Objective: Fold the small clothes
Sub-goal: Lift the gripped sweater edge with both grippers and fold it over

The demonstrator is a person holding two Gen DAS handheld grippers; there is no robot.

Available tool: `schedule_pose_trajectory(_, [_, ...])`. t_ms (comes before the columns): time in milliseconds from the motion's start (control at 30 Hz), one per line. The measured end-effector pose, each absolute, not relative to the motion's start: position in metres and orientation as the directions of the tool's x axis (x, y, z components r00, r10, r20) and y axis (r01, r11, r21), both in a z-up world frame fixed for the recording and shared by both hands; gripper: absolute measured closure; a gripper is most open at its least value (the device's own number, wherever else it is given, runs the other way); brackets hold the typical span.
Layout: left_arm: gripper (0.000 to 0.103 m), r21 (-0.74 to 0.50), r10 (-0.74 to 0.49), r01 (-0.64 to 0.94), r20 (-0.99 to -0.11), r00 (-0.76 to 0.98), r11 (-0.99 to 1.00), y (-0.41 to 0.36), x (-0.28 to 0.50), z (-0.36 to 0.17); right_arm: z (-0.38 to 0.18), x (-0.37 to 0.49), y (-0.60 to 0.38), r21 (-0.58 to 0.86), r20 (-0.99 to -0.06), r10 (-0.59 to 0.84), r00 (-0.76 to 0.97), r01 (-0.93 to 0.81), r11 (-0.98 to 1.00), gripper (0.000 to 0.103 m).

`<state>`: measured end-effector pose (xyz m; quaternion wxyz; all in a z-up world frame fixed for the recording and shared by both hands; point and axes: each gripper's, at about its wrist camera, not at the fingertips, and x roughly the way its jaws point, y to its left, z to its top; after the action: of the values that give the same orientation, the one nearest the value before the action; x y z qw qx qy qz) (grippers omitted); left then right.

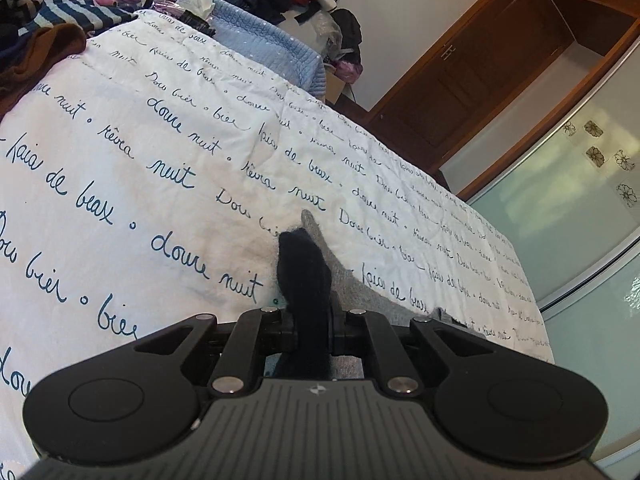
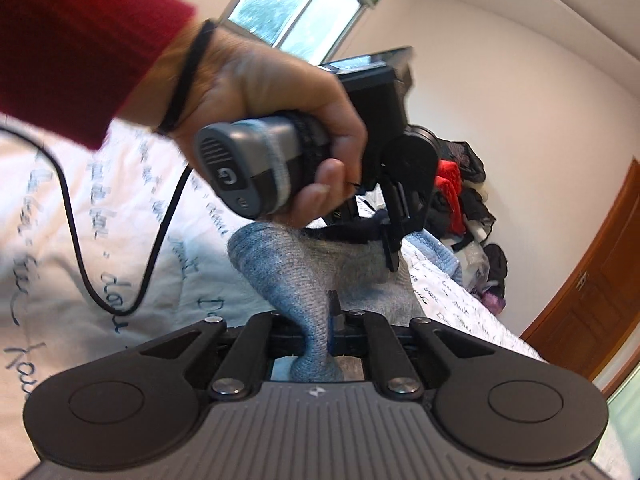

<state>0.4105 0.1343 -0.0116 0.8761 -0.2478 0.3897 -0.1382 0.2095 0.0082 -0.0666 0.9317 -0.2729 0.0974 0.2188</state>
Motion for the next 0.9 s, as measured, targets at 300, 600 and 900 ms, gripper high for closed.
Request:
schedule_pose_trajectory(300, [0.091, -0.533, -0.432, 0.087, -0.566, 0.702, 0.842, 0.095, 0.395, 0.029, -0.041, 0.199, -0.037, -0.331, -0.257, 0.371, 0.892, -0.442, 0.834, 0.096])
schedule_pose_trajectory(600, [0.091, -0.5, -0.436, 0.135, -0.555, 0.708, 0.855, 0.051, 0.39, 0.046, -0.029, 0.192, -0.081, -0.241, -0.241, 0.343, 0.908, -0.398, 0.885, 0.096])
schedule_pose_trajectory(900, [0.091, -0.448, -0.45, 0.205, -0.551, 0.703, 0.87, -0.002, 0.385, 0.057, -0.031, 0.185, -0.112, -0.197, -0.237, 0.298, 0.925, -0.346, 0.917, 0.096])
